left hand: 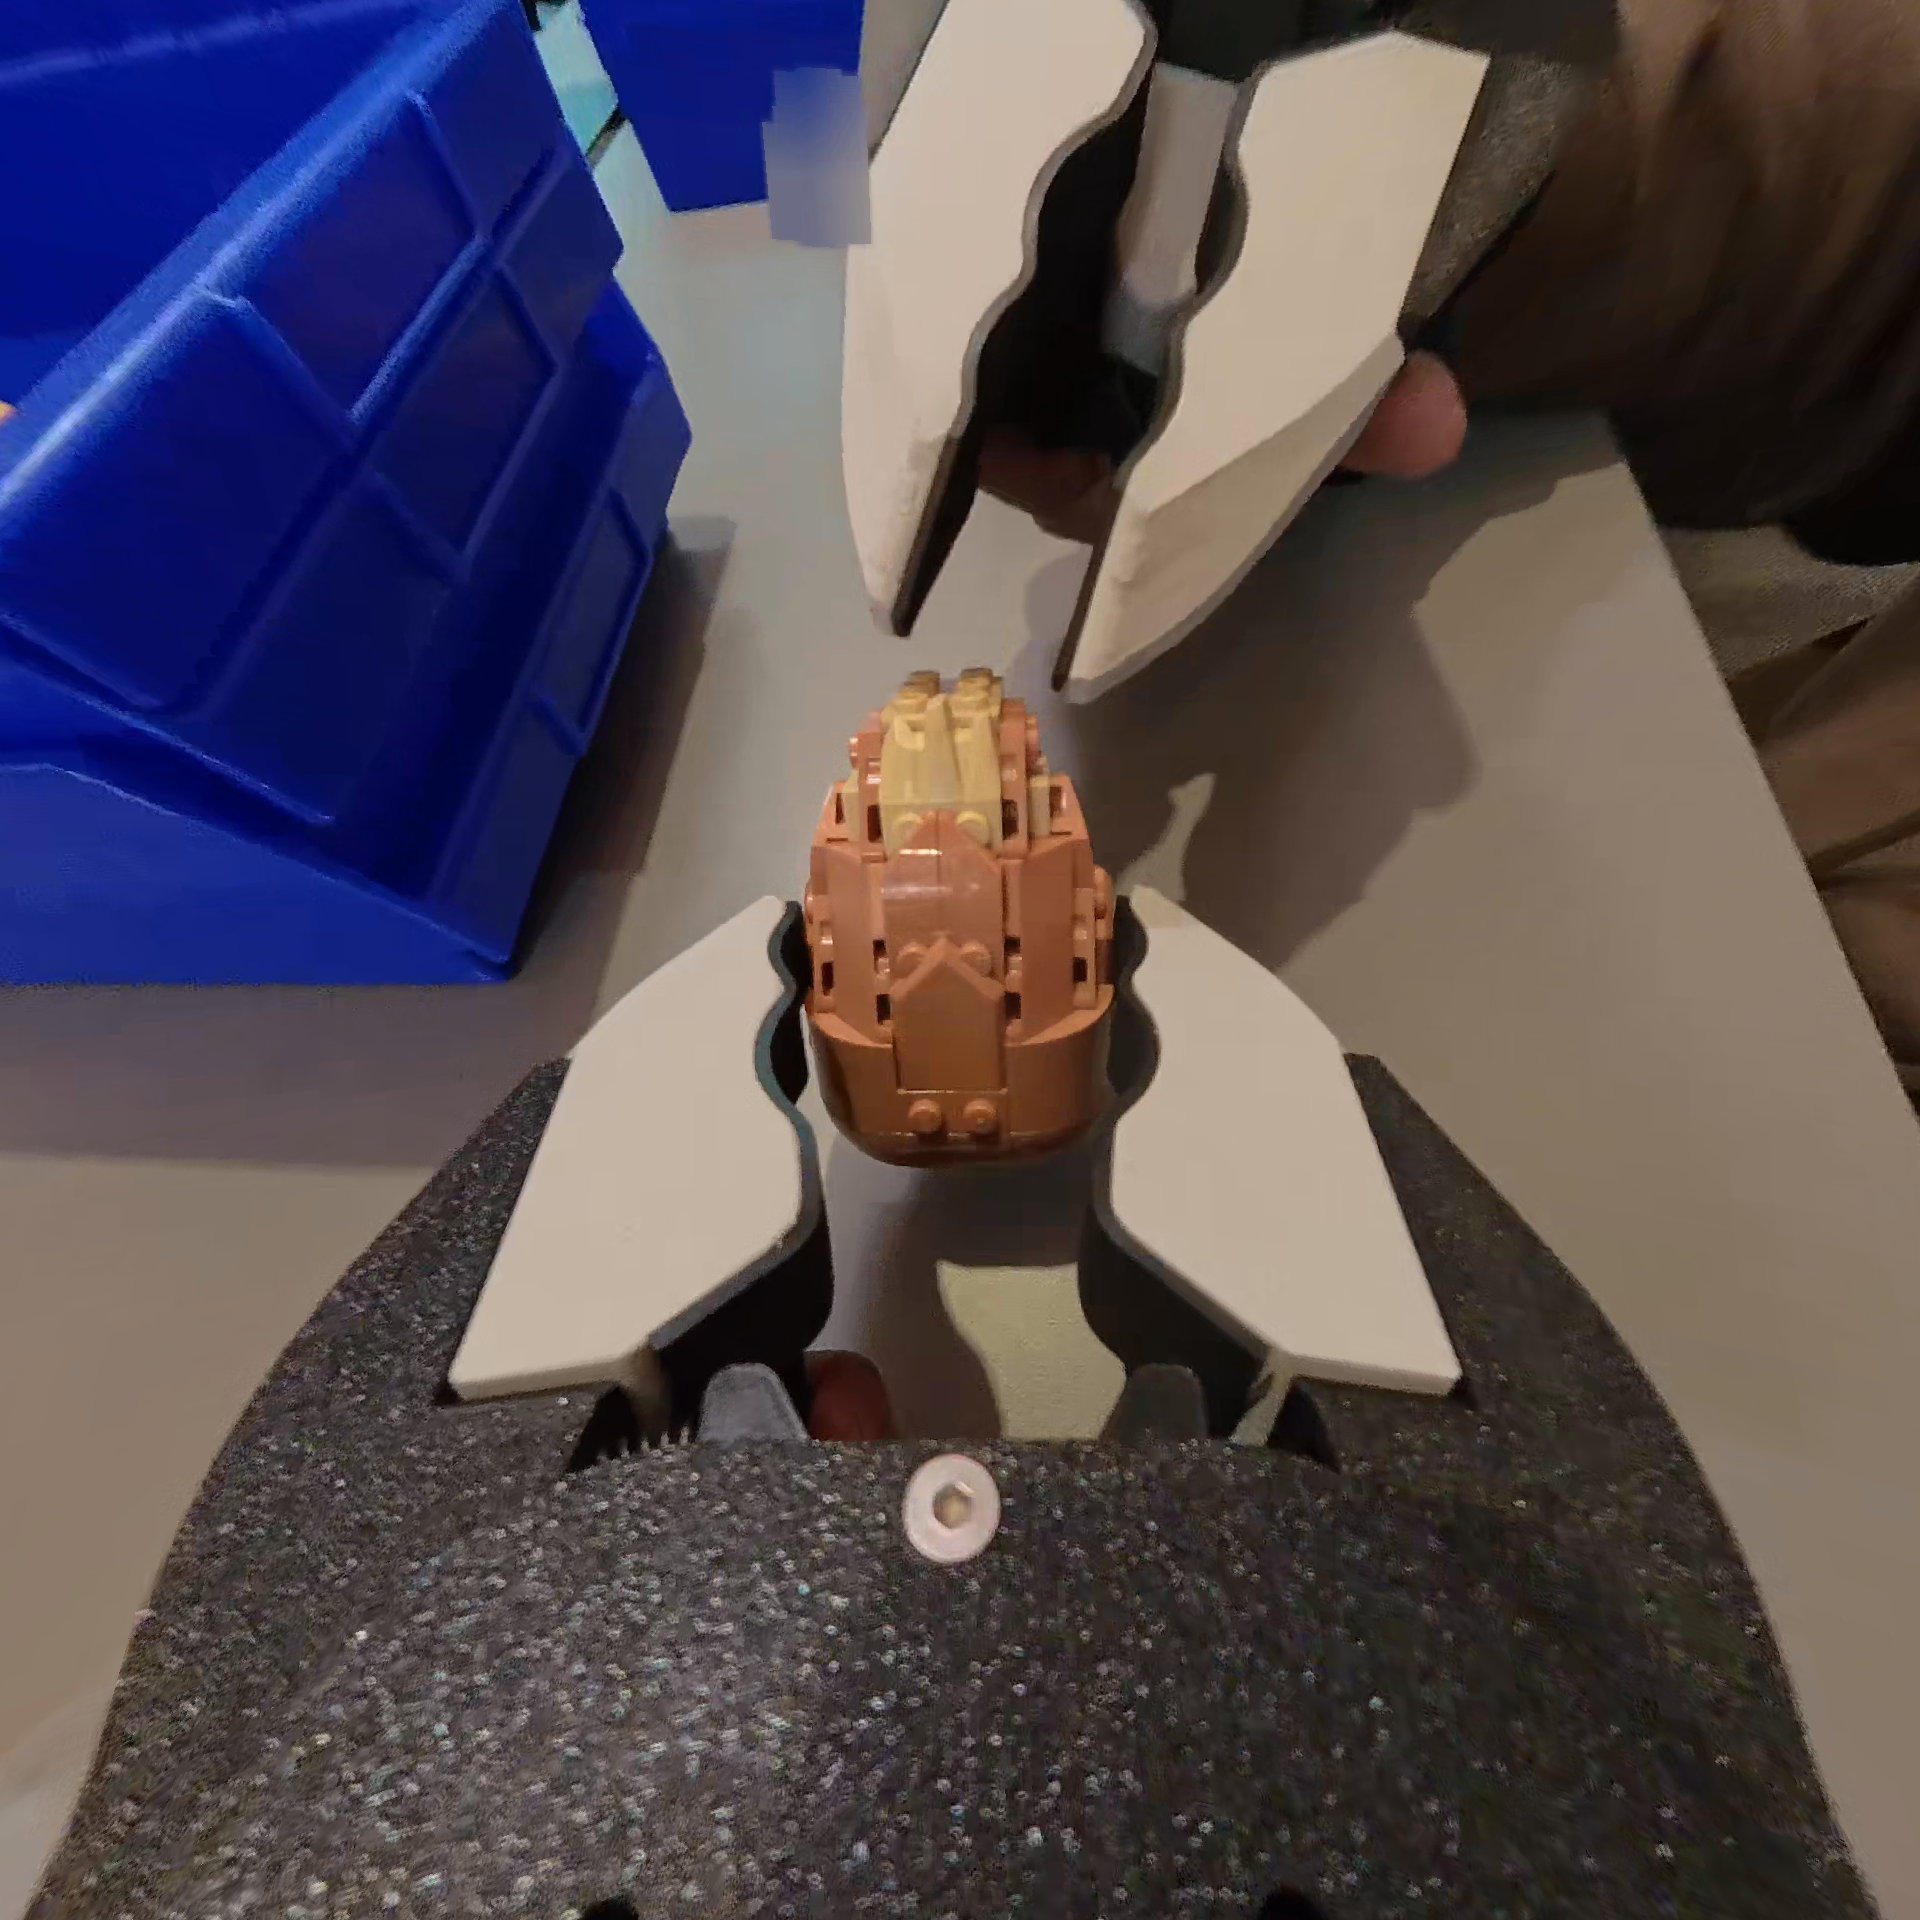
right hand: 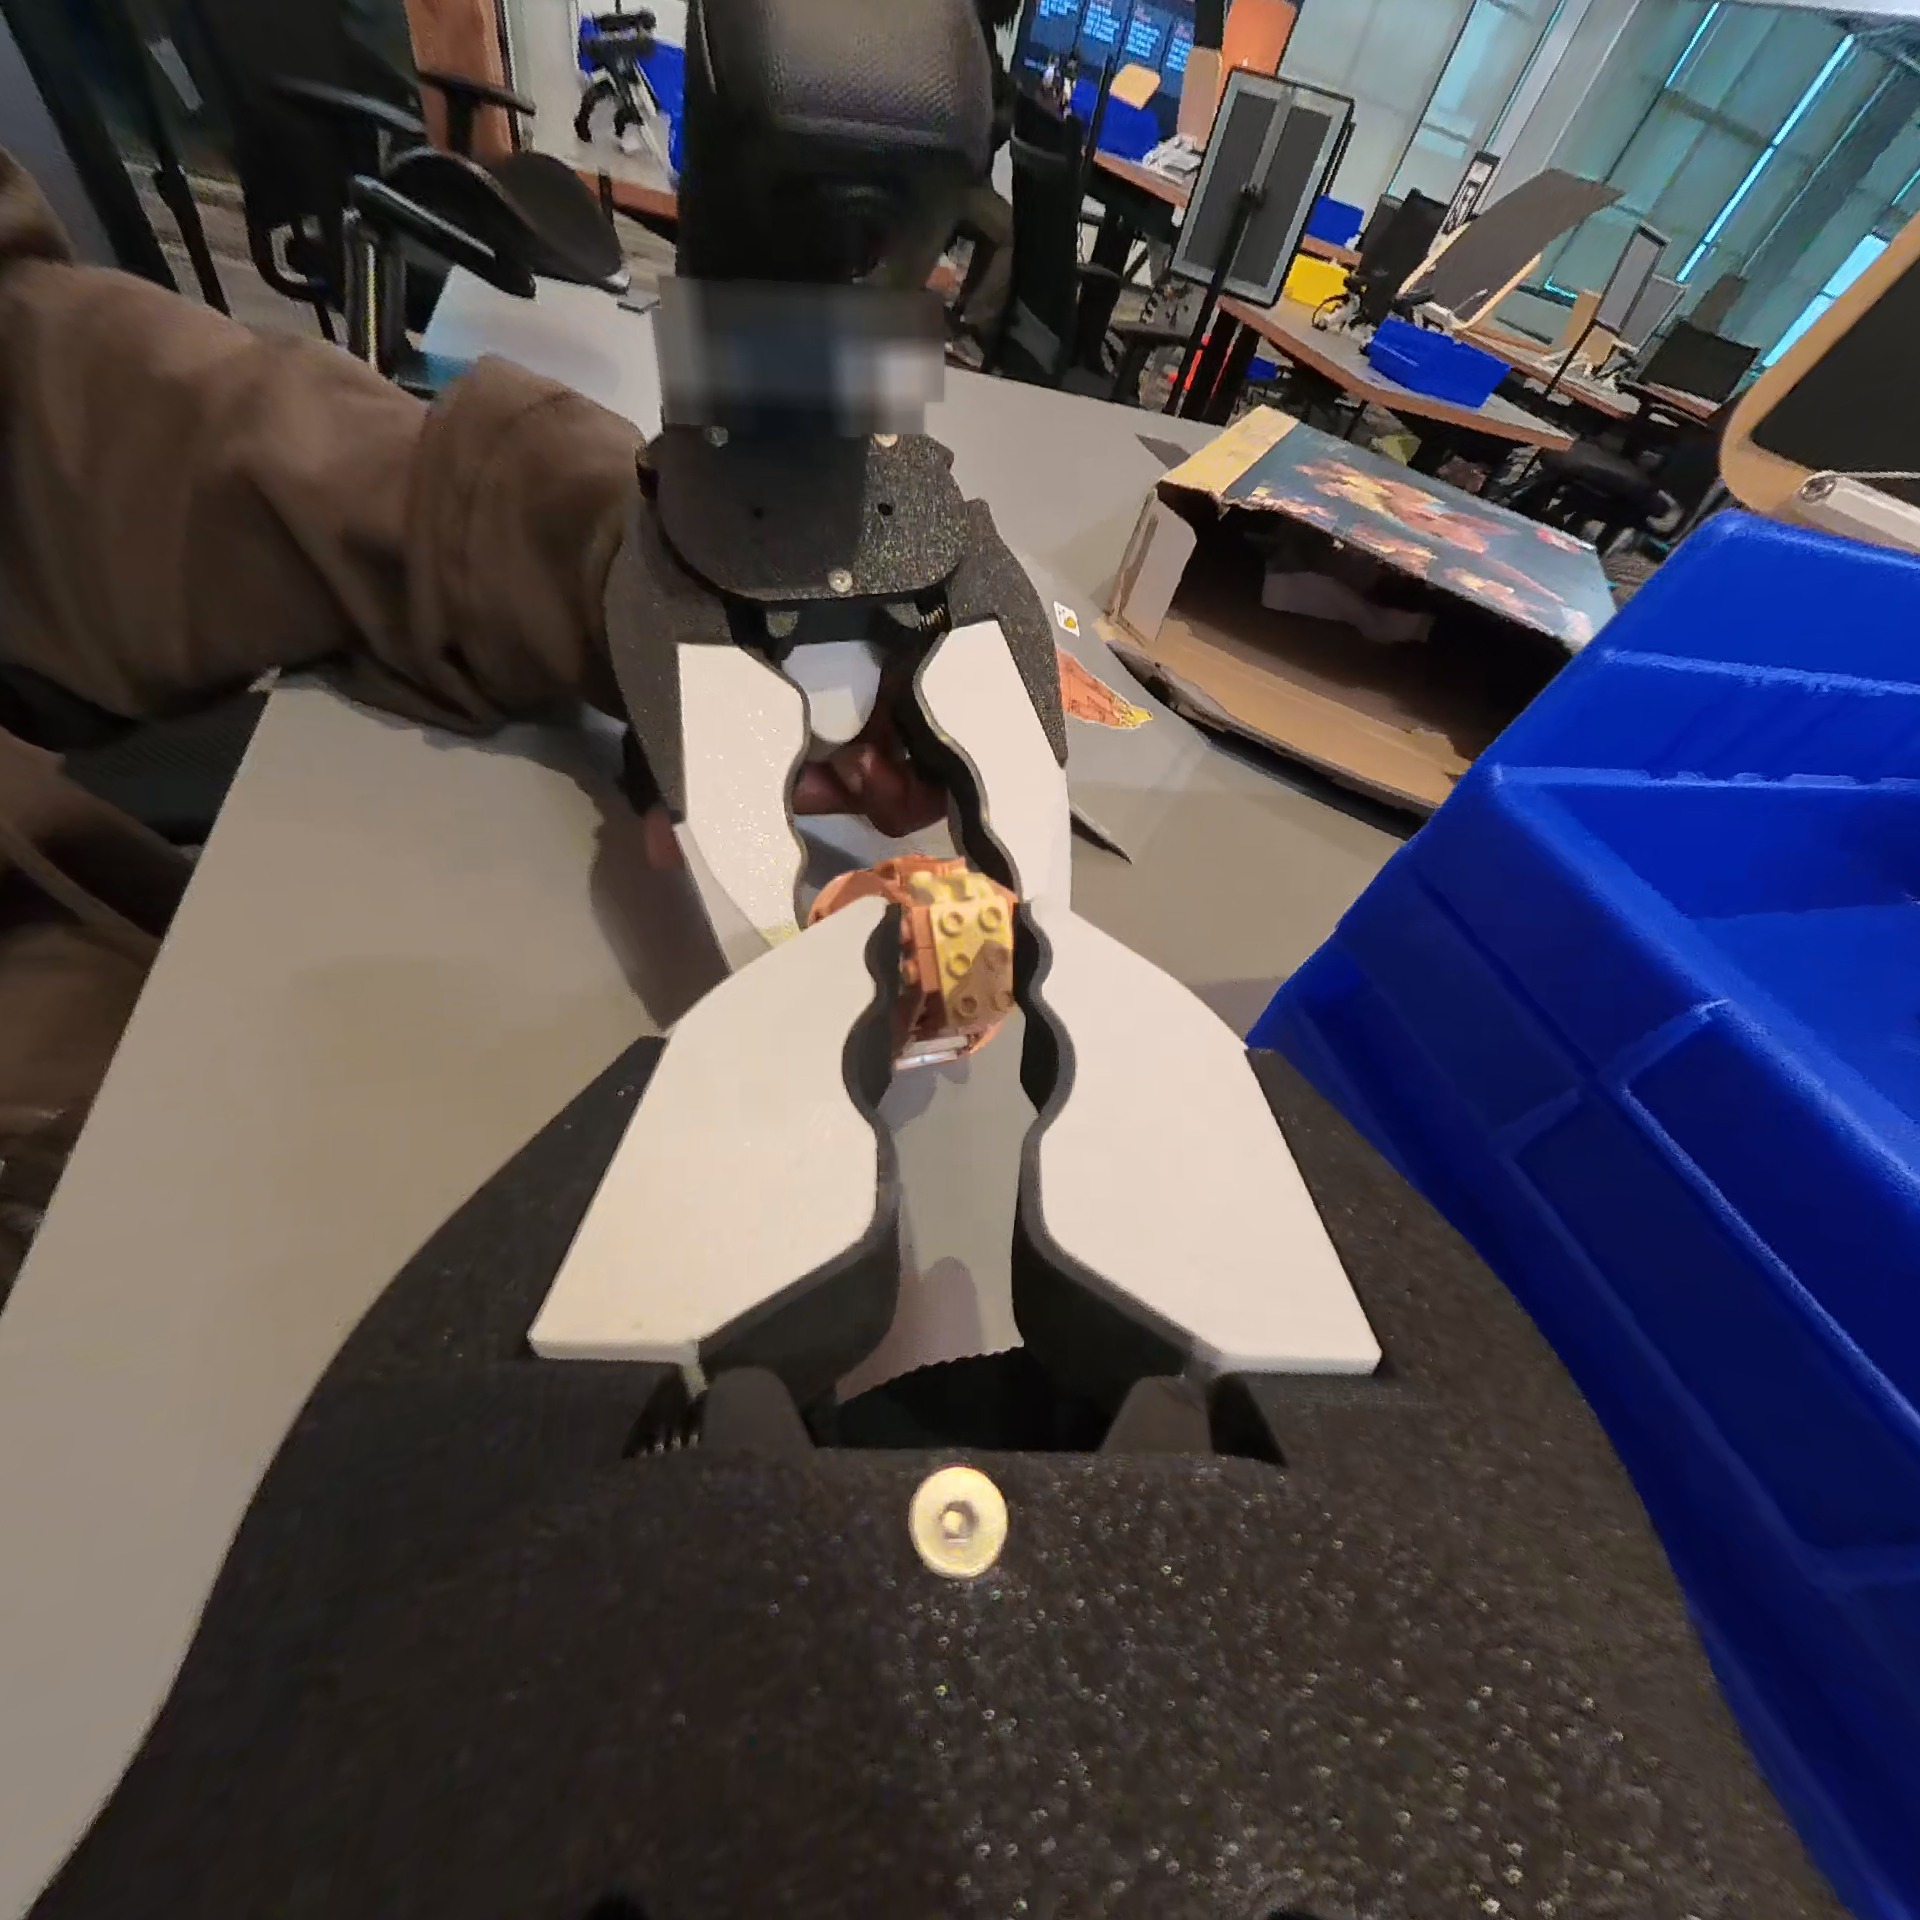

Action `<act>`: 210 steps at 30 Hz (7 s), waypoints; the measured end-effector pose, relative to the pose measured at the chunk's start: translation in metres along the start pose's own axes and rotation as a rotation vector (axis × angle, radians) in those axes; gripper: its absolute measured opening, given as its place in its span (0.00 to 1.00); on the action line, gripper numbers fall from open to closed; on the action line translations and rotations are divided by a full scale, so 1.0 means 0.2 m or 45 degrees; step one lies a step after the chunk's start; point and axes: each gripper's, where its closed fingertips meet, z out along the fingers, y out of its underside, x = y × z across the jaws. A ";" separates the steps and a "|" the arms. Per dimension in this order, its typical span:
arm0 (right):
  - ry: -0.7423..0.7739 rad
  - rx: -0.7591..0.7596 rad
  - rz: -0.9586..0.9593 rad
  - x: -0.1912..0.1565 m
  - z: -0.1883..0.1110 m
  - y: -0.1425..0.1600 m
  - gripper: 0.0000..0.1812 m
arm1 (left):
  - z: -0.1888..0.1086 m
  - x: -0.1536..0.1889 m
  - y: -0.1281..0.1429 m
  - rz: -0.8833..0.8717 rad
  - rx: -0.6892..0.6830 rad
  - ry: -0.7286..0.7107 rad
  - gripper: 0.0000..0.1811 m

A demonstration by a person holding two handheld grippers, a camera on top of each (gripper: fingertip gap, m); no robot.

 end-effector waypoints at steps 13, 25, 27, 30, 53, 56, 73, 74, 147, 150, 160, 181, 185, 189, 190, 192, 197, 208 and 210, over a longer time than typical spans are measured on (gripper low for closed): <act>0.036 -0.153 -0.052 0.02 0.04 0.12 0.11 | 0.02 -0.03 0.07 0.030 -0.114 -0.059 0.31; 0.061 -0.261 -0.063 0.04 0.04 0.19 0.08 | 0.02 -0.05 0.07 0.022 -0.122 -0.090 0.31; 0.065 -0.288 -0.070 0.04 0.04 0.21 0.08 | 0.02 -0.05 0.07 0.019 -0.118 -0.091 0.31; 0.066 -0.324 -0.083 0.04 0.05 0.24 0.08 | 0.02 -0.05 0.07 0.020 -0.116 -0.089 0.31; 0.155 -0.309 -0.234 0.07 0.04 0.21 0.09 | -0.02 -0.13 0.04 -0.404 0.038 -0.026 0.31; 0.222 -0.290 -0.341 0.09 0.03 0.18 0.09 | -0.06 -0.14 -0.03 -0.521 0.186 0.045 0.31; 0.407 -0.237 -0.542 0.15 0.01 0.11 0.09 | -0.12 -0.11 -0.14 -0.692 0.410 0.247 0.30; 0.411 -0.237 -0.552 0.15 0.02 0.11 0.09 | -0.12 -0.10 -0.14 -0.692 0.407 0.252 0.30; 0.151 -0.404 -0.620 -0.01 0.09 0.29 0.15 | 0.05 -0.06 0.15 -0.040 -0.219 -0.103 0.30; 0.145 -0.415 -0.612 -0.01 0.09 0.30 0.15 | 0.04 -0.05 0.13 -0.045 -0.198 -0.096 0.30; 0.146 -0.411 -0.586 0.00 0.09 0.30 0.15 | -0.06 -0.06 0.16 -0.219 -0.255 -0.026 0.32; 0.118 -0.363 -0.504 -0.01 0.07 0.29 0.15 | 0.02 -0.02 0.21 0.187 -0.320 -0.076 0.34; 0.097 -0.334 -0.454 -0.02 0.05 0.29 0.16 | 0.02 0.01 0.18 0.384 -0.296 -0.084 0.34; 0.071 -0.303 -0.414 -0.03 0.03 0.28 0.16 | 0.02 0.01 0.17 0.505 -0.302 -0.126 0.34; 0.065 -0.300 -0.417 -0.04 0.03 0.28 0.16 | 0.02 0.01 0.17 0.516 -0.302 -0.134 0.34; 0.051 -0.290 -0.433 -0.05 0.03 0.28 0.16 | 0.02 -0.01 0.17 0.541 -0.303 -0.160 0.34; 0.053 -0.328 -0.507 -0.06 0.04 0.30 0.15 | 0.01 -0.01 0.16 0.658 -0.277 -0.185 0.34; 0.096 -0.361 -0.665 -0.07 0.07 0.32 0.11 | 0.02 0.00 0.14 0.772 -0.262 -0.208 0.34; 0.094 -0.366 -0.679 -0.07 0.08 0.32 0.11 | 0.02 0.00 0.14 0.793 -0.258 -0.210 0.34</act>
